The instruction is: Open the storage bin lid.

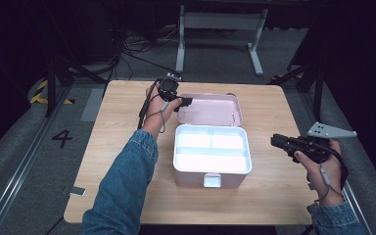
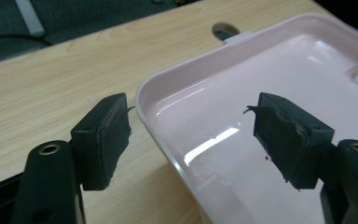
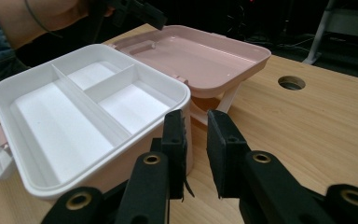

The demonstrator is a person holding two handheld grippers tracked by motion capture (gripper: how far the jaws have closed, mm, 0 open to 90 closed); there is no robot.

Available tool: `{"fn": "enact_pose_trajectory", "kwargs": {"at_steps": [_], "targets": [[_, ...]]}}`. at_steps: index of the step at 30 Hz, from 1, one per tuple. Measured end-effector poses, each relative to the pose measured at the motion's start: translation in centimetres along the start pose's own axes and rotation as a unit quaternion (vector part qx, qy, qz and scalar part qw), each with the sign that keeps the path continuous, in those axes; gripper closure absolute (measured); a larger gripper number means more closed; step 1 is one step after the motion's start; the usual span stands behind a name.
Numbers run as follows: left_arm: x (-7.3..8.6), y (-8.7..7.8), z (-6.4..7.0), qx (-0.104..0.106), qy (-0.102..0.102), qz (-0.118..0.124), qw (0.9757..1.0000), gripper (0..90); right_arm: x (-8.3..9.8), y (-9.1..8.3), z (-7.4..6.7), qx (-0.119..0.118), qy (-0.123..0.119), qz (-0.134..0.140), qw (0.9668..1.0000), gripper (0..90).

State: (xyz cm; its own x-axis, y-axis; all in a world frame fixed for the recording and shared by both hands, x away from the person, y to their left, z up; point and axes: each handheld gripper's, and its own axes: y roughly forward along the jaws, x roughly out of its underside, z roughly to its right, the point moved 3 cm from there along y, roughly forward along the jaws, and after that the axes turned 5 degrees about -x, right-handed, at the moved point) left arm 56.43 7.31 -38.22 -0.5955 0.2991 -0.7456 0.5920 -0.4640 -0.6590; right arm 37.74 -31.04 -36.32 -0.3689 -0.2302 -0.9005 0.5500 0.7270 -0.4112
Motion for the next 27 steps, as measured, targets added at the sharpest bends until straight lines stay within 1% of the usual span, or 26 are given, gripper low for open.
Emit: {"fn": "enact_pose_trajectory", "kwargs": {"at_steps": [2,4,7,12,13,14,16,17,19,20,21,22,24,25,26,27], "targets": [[0.0,-1.5,0.4,0.005,0.005,0.013,0.9999,27.7,-0.3,0.3,0.1,-0.002,-0.002,0.000,1.0000,75.0],[0.0,-3.0,0.6,0.004,0.012,0.023,0.9996,27.7,-0.7,0.8,0.2,-0.006,-0.003,0.000,1.0000,73.6],[0.2,-5.1,1.0,-0.003,0.022,0.035,0.9991,27.5,-1.2,1.4,0.5,-0.011,-0.003,0.001,0.9999,71.7],[0.7,-8.5,1.9,0.002,0.030,0.052,0.9982,27.5,-2.1,2.1,1.0,-0.018,0.001,0.006,0.9998,69.4],[0.9,-9.4,2.2,0.006,0.035,0.053,0.9979,27.5,-2.3,2.3,1.1,-0.019,0.003,0.006,0.9998,68.4],[1.0,-9.9,2.3,0.010,0.039,0.054,0.9977,27.5,-2.4,2.5,1.3,-0.018,0.006,0.003,0.9998,66.2],[1.6,-11.0,2.6,0.024,0.050,0.054,0.9970,27.5,-2.5,2.8,1.6,-0.021,0.013,-0.004,0.9997,64.6],[2.2,-11.8,2.8,0.031,0.055,0.052,0.9966,27.8,-2.5,2.9,1.7,-0.022,0.017,-0.004,0.9996,64.1],[2.8,-12.6,2.8,0.030,0.066,0.054,0.9959,27.9,-2.5,3.2,2.0,-0.025,0.020,-0.010,0.9994,62.7],[3.3,-13.1,2.8,0.026,0.072,0.056,0.9955,27.8,-2.5,3.2,2.1,-0.026,0.022,-0.012,0.9993,62.5],[3.8,-13.5,2.9,0.024,0.073,0.056,0.9954,27.7,-2.6,3.2,2.2,-0.025,0.024,-0.013,0.9993,61.9],[4.2,-13.9,2.9,0.028,0.074,0.057,0.9952,27.7,-2.6,3.2,2.3,-0.025,0.025,-0.014,0.9993,61.2],[5.1,-14.8,3.0,0.040,0.069,0.060,0.9950,27.5,-2.5,3.2,2.5,-0.024,0.025,-0.017,0.9992,59.9],[5.4,-15.0,3.0,0.040,0.069,0.067,0.9946,27.5,-2.4,3.1,2.5,-0.022,0.027,-0.019,0.9992,59.0],[5.6,-15.4,3.0,0.042,0.070,0.066,0.9945,27.4,-2.4,3.1,2.5,-0.022,0.029,-0.020,0.9991,58.7],[6.0,-15.7,3.0,0.042,0.069,0.071,0.9942,27.4,-2.3,3.0,2.6,-0.021,0.030,-0.021,0.9991,58.5]]}}
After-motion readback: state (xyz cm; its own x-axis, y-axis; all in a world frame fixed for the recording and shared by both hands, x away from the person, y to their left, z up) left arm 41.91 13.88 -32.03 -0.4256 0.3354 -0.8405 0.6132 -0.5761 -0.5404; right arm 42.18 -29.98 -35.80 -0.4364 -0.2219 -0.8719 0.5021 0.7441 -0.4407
